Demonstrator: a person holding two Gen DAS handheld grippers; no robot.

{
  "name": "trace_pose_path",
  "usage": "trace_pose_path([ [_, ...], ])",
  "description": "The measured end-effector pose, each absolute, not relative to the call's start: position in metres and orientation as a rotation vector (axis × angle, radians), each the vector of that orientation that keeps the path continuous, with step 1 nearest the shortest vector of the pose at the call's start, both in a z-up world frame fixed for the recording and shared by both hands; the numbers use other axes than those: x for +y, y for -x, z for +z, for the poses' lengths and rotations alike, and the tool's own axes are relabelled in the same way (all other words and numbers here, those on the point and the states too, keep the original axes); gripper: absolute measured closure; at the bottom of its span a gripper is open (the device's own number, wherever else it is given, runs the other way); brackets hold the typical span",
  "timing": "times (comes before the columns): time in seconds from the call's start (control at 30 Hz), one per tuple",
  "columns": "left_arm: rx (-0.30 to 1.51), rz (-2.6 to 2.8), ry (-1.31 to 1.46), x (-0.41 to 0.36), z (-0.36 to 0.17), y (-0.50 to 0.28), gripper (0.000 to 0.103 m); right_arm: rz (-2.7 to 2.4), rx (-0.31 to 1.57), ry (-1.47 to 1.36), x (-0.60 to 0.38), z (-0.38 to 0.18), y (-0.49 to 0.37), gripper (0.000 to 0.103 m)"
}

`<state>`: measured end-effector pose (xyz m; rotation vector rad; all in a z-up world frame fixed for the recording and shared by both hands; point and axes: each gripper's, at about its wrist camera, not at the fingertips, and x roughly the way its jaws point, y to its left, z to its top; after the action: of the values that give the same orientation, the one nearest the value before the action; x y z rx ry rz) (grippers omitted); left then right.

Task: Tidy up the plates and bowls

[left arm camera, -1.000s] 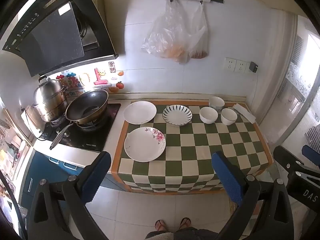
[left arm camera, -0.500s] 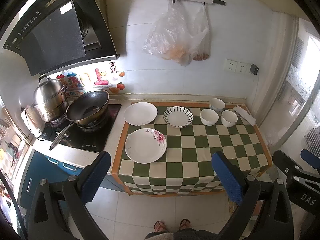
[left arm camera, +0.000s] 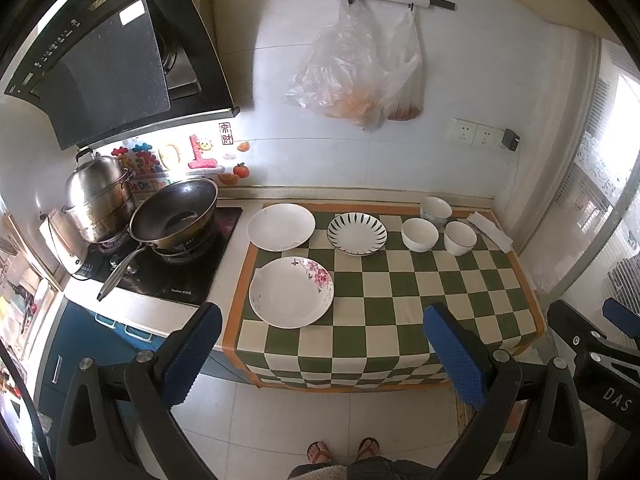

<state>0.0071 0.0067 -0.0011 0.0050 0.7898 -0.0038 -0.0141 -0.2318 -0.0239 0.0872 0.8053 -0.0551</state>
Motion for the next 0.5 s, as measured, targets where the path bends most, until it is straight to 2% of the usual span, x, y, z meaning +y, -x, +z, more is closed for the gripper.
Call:
trace_pose_path([
  [0.5,0.788,-0.003,-0.004,0.009,-0.004,-0.023,0.0,-0.056,0.809,-0.09,-0.235,-0.028,0.006,0.0],
])
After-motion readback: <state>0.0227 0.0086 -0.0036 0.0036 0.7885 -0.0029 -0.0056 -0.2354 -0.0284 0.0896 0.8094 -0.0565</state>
